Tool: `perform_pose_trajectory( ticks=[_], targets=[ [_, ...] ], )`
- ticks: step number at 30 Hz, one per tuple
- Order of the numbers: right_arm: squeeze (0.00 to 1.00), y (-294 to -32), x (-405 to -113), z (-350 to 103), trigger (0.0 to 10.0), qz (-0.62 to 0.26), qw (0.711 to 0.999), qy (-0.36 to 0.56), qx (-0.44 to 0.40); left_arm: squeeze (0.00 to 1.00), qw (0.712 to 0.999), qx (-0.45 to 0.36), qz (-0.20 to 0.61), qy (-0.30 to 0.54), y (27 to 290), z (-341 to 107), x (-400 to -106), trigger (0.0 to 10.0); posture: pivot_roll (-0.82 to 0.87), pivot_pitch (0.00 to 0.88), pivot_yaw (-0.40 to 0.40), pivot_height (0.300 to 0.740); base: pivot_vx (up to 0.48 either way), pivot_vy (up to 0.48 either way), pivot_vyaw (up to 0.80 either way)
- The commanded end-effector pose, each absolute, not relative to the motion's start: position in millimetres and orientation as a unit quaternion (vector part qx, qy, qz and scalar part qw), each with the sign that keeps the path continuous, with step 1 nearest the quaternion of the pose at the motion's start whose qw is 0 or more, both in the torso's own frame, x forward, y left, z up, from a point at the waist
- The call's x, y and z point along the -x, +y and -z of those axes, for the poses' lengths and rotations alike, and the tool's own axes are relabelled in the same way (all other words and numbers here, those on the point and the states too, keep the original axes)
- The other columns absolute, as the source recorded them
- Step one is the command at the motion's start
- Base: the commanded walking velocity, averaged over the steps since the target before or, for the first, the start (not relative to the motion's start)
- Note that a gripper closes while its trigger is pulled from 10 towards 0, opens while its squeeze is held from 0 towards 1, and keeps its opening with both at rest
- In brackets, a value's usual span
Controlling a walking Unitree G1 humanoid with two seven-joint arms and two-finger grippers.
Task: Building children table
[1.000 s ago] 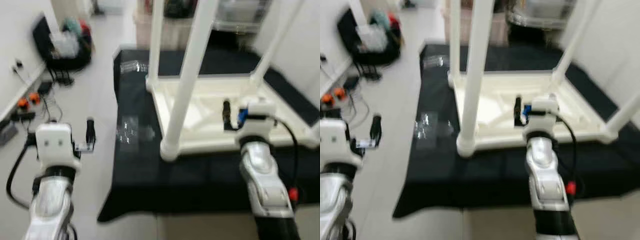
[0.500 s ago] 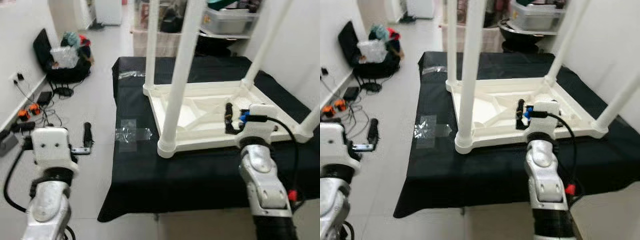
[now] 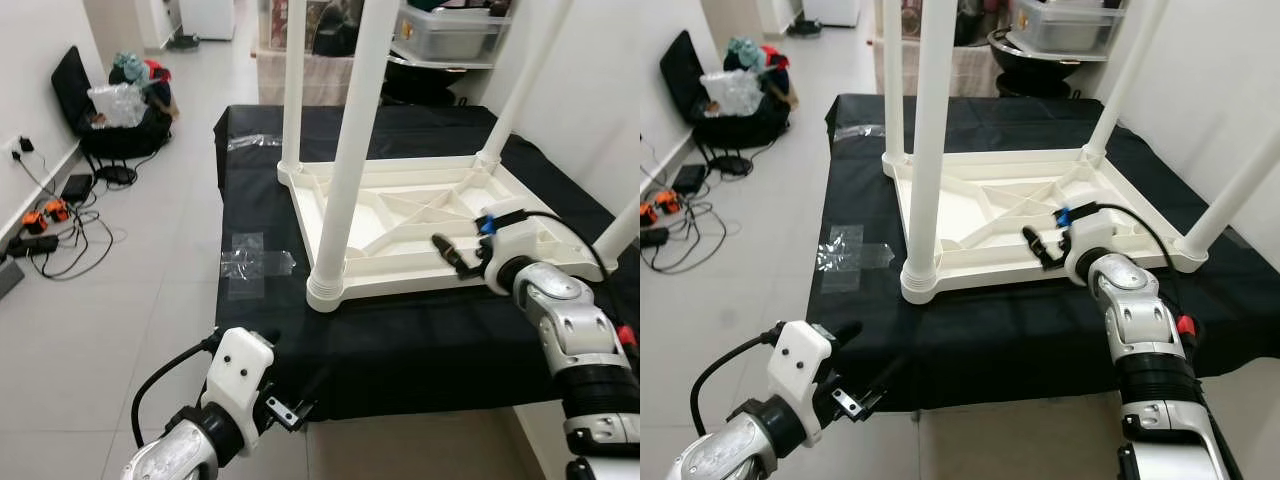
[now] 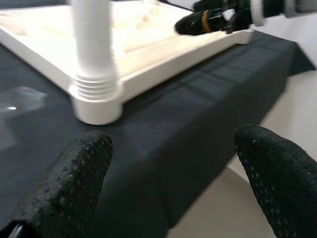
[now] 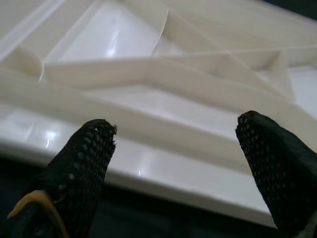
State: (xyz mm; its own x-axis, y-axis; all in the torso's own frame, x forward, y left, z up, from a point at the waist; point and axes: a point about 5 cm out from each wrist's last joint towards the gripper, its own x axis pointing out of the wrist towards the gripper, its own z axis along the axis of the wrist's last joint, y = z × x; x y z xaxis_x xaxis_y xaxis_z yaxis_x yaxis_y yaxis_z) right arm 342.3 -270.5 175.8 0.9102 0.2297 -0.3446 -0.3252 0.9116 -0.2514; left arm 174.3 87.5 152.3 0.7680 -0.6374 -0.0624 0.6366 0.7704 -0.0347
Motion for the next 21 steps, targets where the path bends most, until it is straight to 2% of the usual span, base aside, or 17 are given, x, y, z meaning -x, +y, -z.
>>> perform_pose_trajectory(
  ticks=[1, 3, 8, 9, 14, 15, 16, 21],
  targets=[
    [0.00, -282, -339, -179, 10.0, -0.178, 0.953, 0.181, 0.163, 0.00, 0.932, 0.016, 0.359, 0.037, 79, -152, -168, 10.0, 0.09, 0.091, -0.085, 0.740, 0.000, 0.000, 0.00],
    [0.00, -290, -334, -183, 10.0, -0.224, 0.942, 0.191, 0.161, 0.00, 0.929, 0.019, 0.368, 0.041, 74, -151, -165, 10.0, 0.09, 0.092, -0.083, 0.740, 0.000, 0.000, 0.00],
    [0.00, -294, -332, -192, 10.0, -0.274, 0.938, 0.170, 0.126, 0.00, 0.927, 0.021, 0.372, 0.044, 73, -149, -162, 10.0, 0.09, 0.091, -0.082, 0.740, 0.000, 0.000, 0.00],
    [1.00, -292, -337, -203, 10.0, -0.290, 0.942, 0.140, 0.093, 0.00, 0.925, 0.022, 0.377, 0.046, 72, -148, -161, 10.0, 0.09, 0.082, -0.079, 0.740, 0.000, 0.000, 0.00],
    [1.00, -276, -348, -224, 10.0, -0.358, 0.929, 0.081, 0.039, 0.00, 0.920, 0.021, 0.387, 0.046, 70, -144, -158, 10.0, 0.10, 0.076, -0.076, 0.740, 0.000, 0.000, 0.00],
    [0.00, -269, -350, -226, 10.0, -0.387, 0.919, 0.073, 0.033, 0.00, 0.920, 0.022, 0.390, 0.044, 69, -144, -158, 10.0, 0.10, 0.073, -0.076, 0.740, 0.000, 0.000, 0.00],
    [0.00, -269, -350, -226, 10.0, -0.387, 0.919, 0.073, 0.033, 0.00, 0.920, 0.022, 0.390, 0.044, 69, -144, -158, 10.0, 0.10, 0.073, -0.076, 0.740, 0.000, 0.000, 0.00],
    [0.00, -248, -350, -235, 10.0, -0.486, 0.873, 0.048, -0.001, 0.00, 0.916, 0.016, 0.399, 0.037, 65, -143, -155, 10.0, 0.10, 0.068, -0.080, 0.740, 0.000, 0.000, 0.00]
  ],
)
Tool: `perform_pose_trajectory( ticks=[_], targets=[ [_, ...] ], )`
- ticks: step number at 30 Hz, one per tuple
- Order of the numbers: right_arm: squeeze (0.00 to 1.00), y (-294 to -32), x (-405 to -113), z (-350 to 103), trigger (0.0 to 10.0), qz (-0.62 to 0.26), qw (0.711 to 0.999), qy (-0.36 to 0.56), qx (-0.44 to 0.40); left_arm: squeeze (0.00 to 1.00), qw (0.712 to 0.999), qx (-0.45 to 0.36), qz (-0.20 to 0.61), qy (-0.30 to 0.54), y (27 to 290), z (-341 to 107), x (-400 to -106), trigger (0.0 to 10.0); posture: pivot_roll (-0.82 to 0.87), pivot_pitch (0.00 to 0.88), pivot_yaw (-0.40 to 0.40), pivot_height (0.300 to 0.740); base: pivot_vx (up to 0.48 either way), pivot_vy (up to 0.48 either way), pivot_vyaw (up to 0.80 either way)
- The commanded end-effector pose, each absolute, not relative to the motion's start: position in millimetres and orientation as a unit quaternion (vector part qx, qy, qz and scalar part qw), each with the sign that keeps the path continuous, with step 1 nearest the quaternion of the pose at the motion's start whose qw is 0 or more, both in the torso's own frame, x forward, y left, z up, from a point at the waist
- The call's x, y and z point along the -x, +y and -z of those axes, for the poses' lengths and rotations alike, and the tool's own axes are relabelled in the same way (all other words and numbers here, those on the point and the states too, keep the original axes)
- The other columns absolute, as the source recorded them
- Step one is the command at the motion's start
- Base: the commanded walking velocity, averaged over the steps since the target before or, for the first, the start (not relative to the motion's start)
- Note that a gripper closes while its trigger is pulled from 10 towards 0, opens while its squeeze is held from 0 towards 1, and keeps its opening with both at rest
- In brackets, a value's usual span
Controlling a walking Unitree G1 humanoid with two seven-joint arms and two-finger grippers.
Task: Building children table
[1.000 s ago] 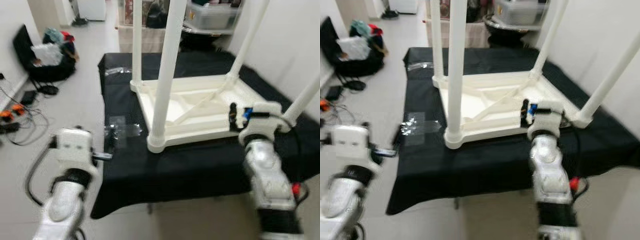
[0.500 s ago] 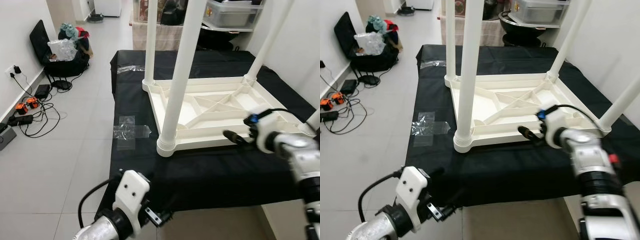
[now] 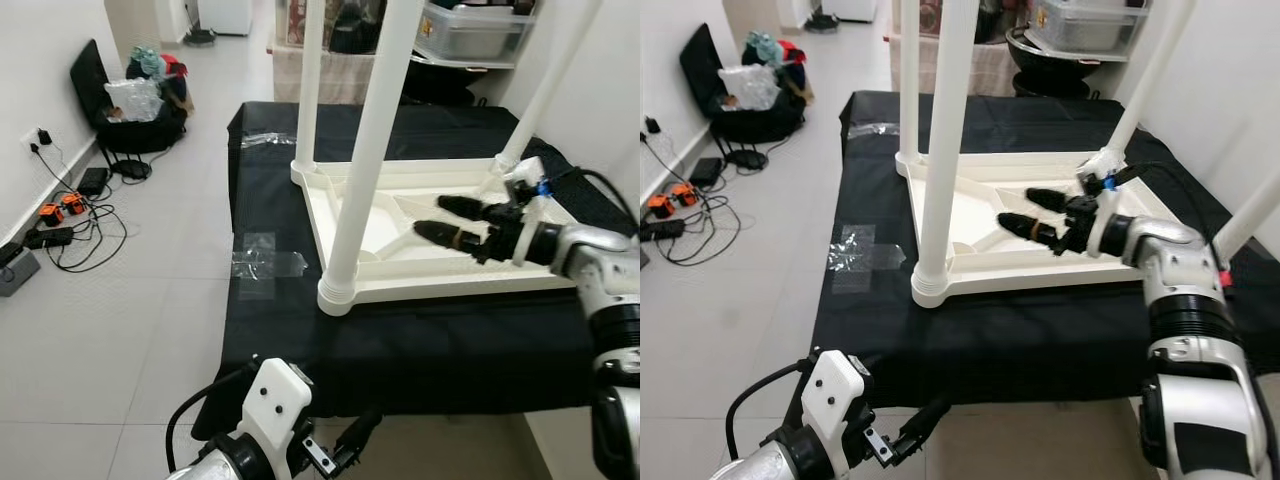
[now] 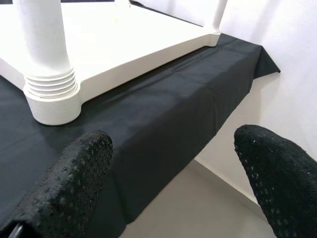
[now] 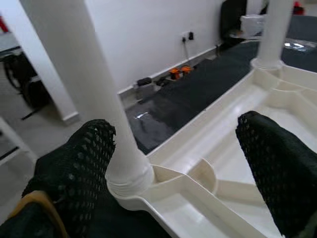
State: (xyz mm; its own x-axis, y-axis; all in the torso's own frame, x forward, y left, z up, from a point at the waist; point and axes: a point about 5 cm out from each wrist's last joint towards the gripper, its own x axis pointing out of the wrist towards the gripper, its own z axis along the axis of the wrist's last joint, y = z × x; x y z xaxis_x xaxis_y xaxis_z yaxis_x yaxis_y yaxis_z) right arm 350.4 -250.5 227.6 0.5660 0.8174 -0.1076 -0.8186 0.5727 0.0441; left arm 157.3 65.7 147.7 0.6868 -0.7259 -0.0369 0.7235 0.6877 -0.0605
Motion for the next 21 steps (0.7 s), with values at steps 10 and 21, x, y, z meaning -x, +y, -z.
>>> perform_pose_trajectory(
  ticks=[10, 21],
  targets=[
    [0.00, -240, -351, -241, 10.0, -0.538, 0.842, 0.035, -0.016, 0.00, 0.916, 0.015, 0.399, 0.030, 63, -143, -154, 10.0, 0.10, 0.058, -0.079, 0.740, 0.000, 0.000, 0.00],
    [0.00, -207, -358, -242, 10.0, -0.588, 0.808, 0.012, -0.033, 0.00, 0.935, 0.014, 0.355, -0.024, 65, -158, -169, 10.0, 0.10, 0.063, -0.084, 0.740, 0.000, 0.000, 0.00]
  ],
)
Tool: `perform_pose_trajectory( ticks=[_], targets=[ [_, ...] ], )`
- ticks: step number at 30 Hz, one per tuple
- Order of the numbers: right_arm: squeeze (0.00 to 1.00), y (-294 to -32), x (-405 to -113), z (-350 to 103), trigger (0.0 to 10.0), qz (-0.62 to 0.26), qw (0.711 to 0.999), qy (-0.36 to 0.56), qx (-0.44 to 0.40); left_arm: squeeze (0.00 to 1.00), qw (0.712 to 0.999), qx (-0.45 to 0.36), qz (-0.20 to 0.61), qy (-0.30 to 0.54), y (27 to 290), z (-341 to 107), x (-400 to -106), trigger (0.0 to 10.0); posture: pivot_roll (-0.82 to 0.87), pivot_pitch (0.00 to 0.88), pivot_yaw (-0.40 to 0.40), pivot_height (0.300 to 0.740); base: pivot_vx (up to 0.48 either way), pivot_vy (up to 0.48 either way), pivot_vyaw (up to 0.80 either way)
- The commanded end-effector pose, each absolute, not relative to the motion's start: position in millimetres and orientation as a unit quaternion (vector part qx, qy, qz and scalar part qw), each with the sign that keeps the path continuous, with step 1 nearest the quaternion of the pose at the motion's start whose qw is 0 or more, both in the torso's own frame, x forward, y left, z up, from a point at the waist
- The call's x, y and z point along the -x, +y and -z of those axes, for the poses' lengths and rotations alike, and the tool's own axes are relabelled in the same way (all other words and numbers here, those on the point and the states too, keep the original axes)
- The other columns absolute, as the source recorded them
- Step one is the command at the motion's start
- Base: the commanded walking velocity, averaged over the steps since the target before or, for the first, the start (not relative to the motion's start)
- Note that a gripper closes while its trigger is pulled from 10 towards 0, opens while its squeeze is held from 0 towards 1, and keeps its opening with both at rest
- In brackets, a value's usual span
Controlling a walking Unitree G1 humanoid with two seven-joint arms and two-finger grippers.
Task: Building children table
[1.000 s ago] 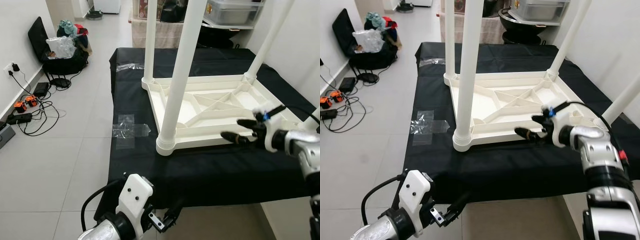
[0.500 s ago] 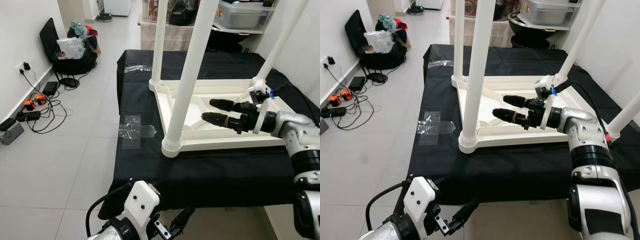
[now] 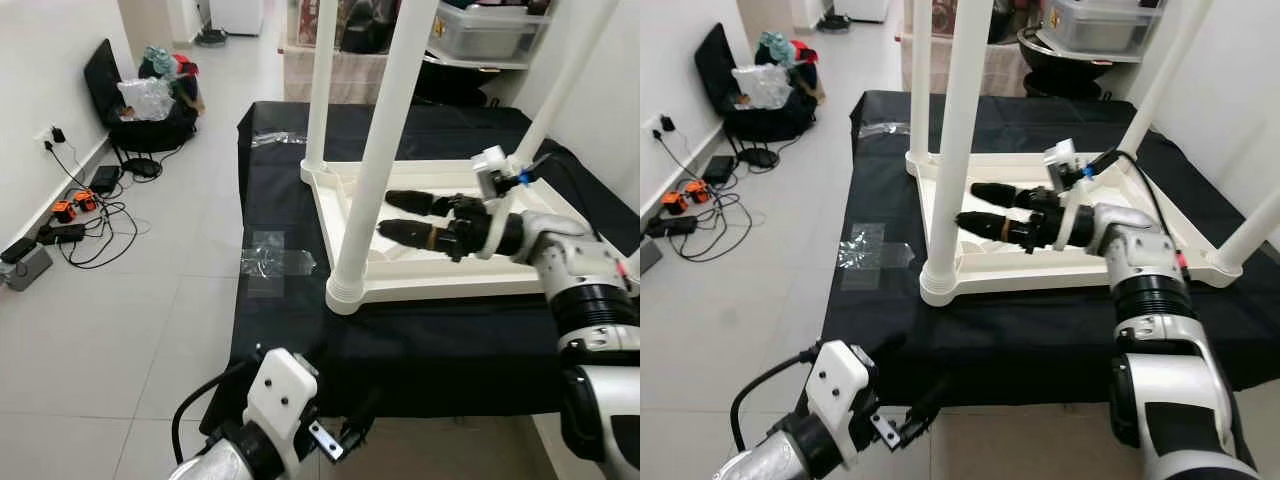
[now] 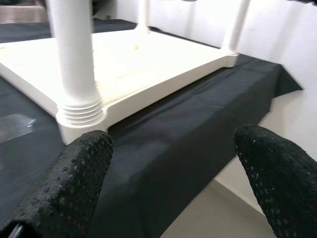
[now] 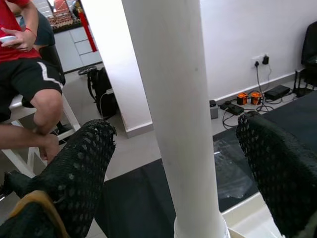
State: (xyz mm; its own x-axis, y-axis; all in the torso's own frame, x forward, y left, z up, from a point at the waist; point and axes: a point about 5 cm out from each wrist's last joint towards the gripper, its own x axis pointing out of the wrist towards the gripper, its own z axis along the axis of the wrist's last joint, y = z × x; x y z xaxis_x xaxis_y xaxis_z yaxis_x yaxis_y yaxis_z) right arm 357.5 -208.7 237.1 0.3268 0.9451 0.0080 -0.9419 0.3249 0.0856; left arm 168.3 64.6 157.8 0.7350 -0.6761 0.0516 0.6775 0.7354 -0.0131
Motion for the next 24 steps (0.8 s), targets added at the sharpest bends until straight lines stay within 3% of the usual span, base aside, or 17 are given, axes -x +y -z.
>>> perform_pose_trajectory(
  ticks=[1, 7, 24],
  targets=[
    [0.00, -207, -358, -242, 10.0, -0.588, 0.808, 0.012, -0.033, 0.00, 0.935, 0.014, 0.355, -0.024, 65, -158, -169, 10.0, 0.10, 0.063, -0.084, 0.740, 0.000, 0.000, 0.00],
    [0.00, -190, -363, -243, 10.0, -0.598, 0.800, -0.003, -0.041, 0.00, 0.947, 0.006, 0.314, -0.071, 70, -176, -179, 10.0, 0.11, 0.071, -0.091, 0.740, 0.000, 0.000, 0.00],
    [0.00, -152, -372, -241, 10.0, -0.599, 0.799, -0.023, -0.057, 0.00, 0.949, 0.001, 0.299, -0.101, 72, -190, -184, 10.0, 0.11, 0.073, -0.097, 0.740, 0.000, 0.000, 0.00]
  ],
)
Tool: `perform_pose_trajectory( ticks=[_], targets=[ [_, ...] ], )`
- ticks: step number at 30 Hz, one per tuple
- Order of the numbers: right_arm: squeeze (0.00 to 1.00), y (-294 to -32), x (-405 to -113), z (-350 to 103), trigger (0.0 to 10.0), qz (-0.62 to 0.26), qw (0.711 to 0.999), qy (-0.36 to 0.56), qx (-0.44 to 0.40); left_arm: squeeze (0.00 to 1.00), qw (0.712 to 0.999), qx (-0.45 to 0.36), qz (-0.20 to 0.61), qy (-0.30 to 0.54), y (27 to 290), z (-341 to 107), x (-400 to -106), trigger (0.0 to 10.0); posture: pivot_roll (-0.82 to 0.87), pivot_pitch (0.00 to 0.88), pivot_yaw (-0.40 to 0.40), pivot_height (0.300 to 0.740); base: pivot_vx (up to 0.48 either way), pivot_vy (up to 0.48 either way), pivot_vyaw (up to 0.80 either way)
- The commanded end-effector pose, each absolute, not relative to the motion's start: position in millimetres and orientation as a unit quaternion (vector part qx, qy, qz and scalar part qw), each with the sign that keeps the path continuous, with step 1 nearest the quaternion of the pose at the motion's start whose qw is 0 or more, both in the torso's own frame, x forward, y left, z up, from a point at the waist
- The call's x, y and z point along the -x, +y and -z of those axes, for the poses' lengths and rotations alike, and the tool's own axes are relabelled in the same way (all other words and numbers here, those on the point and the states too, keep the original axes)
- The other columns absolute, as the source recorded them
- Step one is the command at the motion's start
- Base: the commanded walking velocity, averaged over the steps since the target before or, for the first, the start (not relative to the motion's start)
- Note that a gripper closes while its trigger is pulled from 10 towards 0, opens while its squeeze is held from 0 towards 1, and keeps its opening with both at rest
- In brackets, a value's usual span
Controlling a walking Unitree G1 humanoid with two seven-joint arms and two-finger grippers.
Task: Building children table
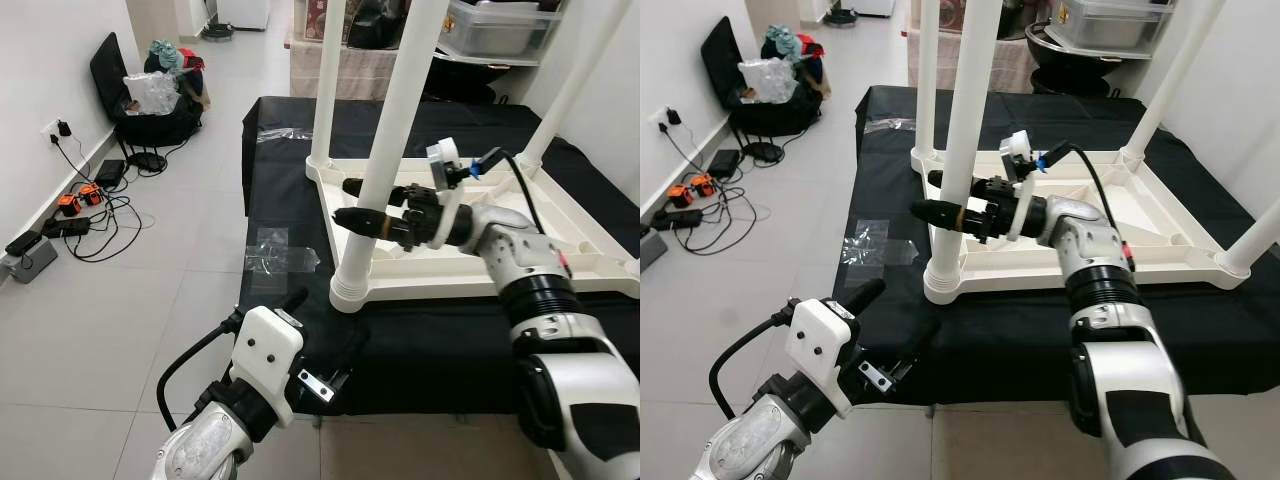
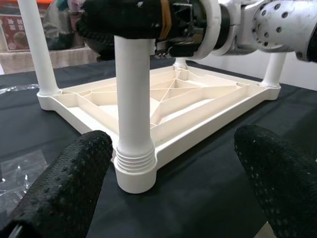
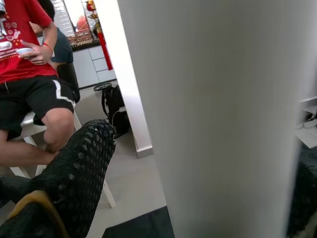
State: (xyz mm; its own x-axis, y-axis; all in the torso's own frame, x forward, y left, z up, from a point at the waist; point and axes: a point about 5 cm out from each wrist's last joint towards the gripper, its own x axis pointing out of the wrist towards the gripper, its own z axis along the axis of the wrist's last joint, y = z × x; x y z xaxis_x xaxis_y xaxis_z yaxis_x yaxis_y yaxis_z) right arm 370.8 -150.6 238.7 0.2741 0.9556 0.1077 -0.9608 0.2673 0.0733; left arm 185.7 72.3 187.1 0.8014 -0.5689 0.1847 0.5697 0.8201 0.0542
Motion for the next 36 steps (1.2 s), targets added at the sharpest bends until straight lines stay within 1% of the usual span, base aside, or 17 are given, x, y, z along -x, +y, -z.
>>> perform_pose_trajectory(
  ticks=[1, 4, 9, 10, 11, 12, 13, 22, 24, 27, 29, 30, 31, 32, 33, 35, 36],
  targets=[
    [0.00, -148, -373, -240, 10.0, -0.599, 0.798, -0.024, -0.058, 0.00, 0.949, 0.001, 0.298, -0.102, 72, -191, -185, 10.0, 0.11, 0.073, -0.097, 0.740, 0.000, 0.000, 0.00],
    [0.00, -141, -375, -240, 10.0, -0.595, 0.801, -0.026, -0.051, 0.00, 0.950, 0.000, 0.296, -0.104, 72, -192, -185, 10.0, 0.11, 0.076, -0.100, 0.740, 0.000, 0.000, 0.00],
    [0.00, -138, -376, -241, 10.0, -0.589, 0.806, -0.028, -0.047, 0.00, 0.950, -0.001, 0.295, -0.104, 72, -193, -185, 10.0, 0.11, 0.078, -0.102, 0.740, 0.000, 0.000, 0.00],
    [0.00, -136, -378, -241, 9.6, -0.583, 0.811, -0.030, -0.046, 0.00, 0.950, -0.001, 0.294, -0.104, 72, -193, -185, 10.0, 0.11, 0.078, -0.102, 0.740, 0.000, 0.000, 0.00],
    [0.00, -135, -379, -241, 3.2, -0.578, 0.814, -0.030, -0.046, 0.00, 0.950, -0.001, 0.294, -0.105, 72, -193, -185, 10.0, 0.11, 0.080, -0.102, 0.740, 0.000, 0.000, 0.00],
    [0.00, -135, -379, -241, 3.2, -0.578, 0.814, -0.030, -0.046, 0.00, 0.950, -0.001, 0.294, -0.105, 72, -193, -185, 10.0, 0.11, 0.080, -0.102, 0.740, 0.000, 0.000, 0.00],
    [0.00, -134, -379, -241, 0.0, -0.576, 0.816, -0.030, -0.043, 0.00, 0.950, -0.001, 0.293, -0.105, 72, -193, -185, 10.0, 0.11, 0.080, -0.105, 0.740, 0.000, 0.000, 0.00],
    [0.00, -131, -378, -239, 0.0, -0.574, 0.817, -0.034, -0.043, 0.00, 0.951, -0.006, 0.289, -0.106, 73, -193, -186, 10.0, 0.11, 0.083, -0.103, 0.740, 0.000, 0.000, 0.00],
    [0.00, -133, -378, -237, 0.0, -0.556, 0.829, -0.038, -0.037, 0.00, 0.952, -0.011, 0.286, -0.106, 74, -193, -188, 10.0, 0.11, 0.083, -0.103, 0.740, 0.000, 0.000, 0.00],
    [0.00, -133, -378, -236, 0.0, -0.546, 0.836, -0.039, -0.035, 0.00, 0.953, -0.013, 0.284, -0.107, 75, -193, -189, 10.0, 0.11, 0.083, -0.103, 0.740, 0.000, 0.000, 0.00],
    [0.00, -135, -379, -233, 0.0, -0.514, 0.856, -0.040, -0.024, 0.00, 0.954, -0.017, 0.278, -0.110, 77, -194, -191, 10.0, 0.11, 0.086, -0.100, 0.740, 0.000, 0.000, 0.00],
    [0.00, -135, -379, -233, 0.0, -0.514, 0.856, -0.040, -0.024, 0.00, 0.954, -0.017, 0.278, -0.110, 77, -194, -191, 10.0, 0.11, 0.086, -0.100, 0.740, 0.000, 0.000, 0.00],
    [0.00, -138, -381, -232, 0.0, -0.475, 0.879, -0.039, -0.018, 0.00, 0.955, -0.020, 0.273, -0.112, 78, -195, -193, 10.0, 0.10, 0.087, -0.099, 0.740, 0.000, 0.000, 0.00],
    [0.00, -138, -381, -232, 0.0, -0.475, 0.879, -0.039, -0.018, 0.00, 0.955, -0.020, 0.273, -0.112, 78, -195, -193, 10.0, 0.10, 0.087, -0.099, 0.740, 0.000, 0.000, 0.00],
    [0.00, -141, -384, -230, 0.0, -0.425, 0.904, -0.034, -0.010, 0.00, 0.956, -0.022, 0.269, -0.114, 80, -195, -195, 10.0, 0.10, 0.088, -0.096, 0.740, 0.000, 0.000, 0.00],
    [0.00, -145, -388, -225, 0.0, -0.347, 0.938, -0.019, -0.004, 0.00, 0.957, -0.026, 0.265, -0.116, 82, -196, -197, 10.0, 0.10, 0.088, -0.095, 0.740, 0.000, 0.000, 0.00],
    [0.00, -145, -388, -225, 0.0, -0.347, 0.938, -0.019, -0.004, 0.00, 0.957, -0.026, 0.265, -0.116, 82, -196, -197, 10.0, 0.10, 0.088, -0.095, 0.740, 0.000, 0.000, 0.00]
  ],
)
